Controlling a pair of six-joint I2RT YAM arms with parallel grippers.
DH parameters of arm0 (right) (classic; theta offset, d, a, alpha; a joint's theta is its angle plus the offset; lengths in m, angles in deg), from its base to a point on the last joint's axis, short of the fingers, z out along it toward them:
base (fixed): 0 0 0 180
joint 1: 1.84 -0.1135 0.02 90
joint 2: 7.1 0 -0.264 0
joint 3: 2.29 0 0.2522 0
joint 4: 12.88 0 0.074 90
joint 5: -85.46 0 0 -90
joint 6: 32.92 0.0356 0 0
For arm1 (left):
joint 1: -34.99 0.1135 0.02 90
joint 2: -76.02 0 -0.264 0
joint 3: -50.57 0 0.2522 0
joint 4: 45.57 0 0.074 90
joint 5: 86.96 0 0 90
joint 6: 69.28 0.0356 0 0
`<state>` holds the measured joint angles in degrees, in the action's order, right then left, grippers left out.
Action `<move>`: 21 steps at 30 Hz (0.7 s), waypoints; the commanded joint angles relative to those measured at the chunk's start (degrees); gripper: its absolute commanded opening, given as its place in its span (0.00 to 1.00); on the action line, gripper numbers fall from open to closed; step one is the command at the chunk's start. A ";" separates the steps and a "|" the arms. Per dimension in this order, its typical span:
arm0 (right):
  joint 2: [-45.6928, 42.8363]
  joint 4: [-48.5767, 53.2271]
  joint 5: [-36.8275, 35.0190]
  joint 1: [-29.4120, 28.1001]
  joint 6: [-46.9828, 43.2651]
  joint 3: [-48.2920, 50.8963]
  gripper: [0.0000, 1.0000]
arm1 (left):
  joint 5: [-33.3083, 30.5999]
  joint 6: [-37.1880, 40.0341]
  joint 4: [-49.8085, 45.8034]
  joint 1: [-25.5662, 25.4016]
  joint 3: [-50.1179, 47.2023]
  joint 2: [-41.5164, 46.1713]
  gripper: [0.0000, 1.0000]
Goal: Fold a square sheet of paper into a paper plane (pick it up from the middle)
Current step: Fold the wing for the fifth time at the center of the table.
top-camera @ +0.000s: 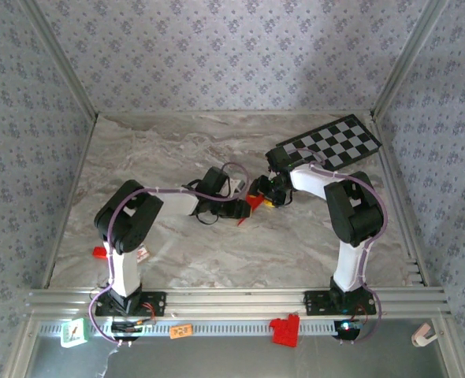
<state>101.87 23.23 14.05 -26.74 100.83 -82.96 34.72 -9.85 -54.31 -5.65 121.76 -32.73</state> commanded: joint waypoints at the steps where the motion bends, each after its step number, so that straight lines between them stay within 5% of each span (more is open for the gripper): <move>1: 7.09 2.77 -5.23 -0.44 0.20 3.44 0.60 | -1.42 4.28 -2.64 -0.44 1.69 -0.22 0.37; 21: 5.72 1.61 -4.62 0.29 0.34 5.74 0.58 | -2.92 0.04 0.54 0.56 -0.14 4.16 0.34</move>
<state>101.25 21.75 14.22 -26.46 100.85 -81.54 31.95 -8.39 -55.78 -5.70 122.42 -31.51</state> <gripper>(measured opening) 0.577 0.338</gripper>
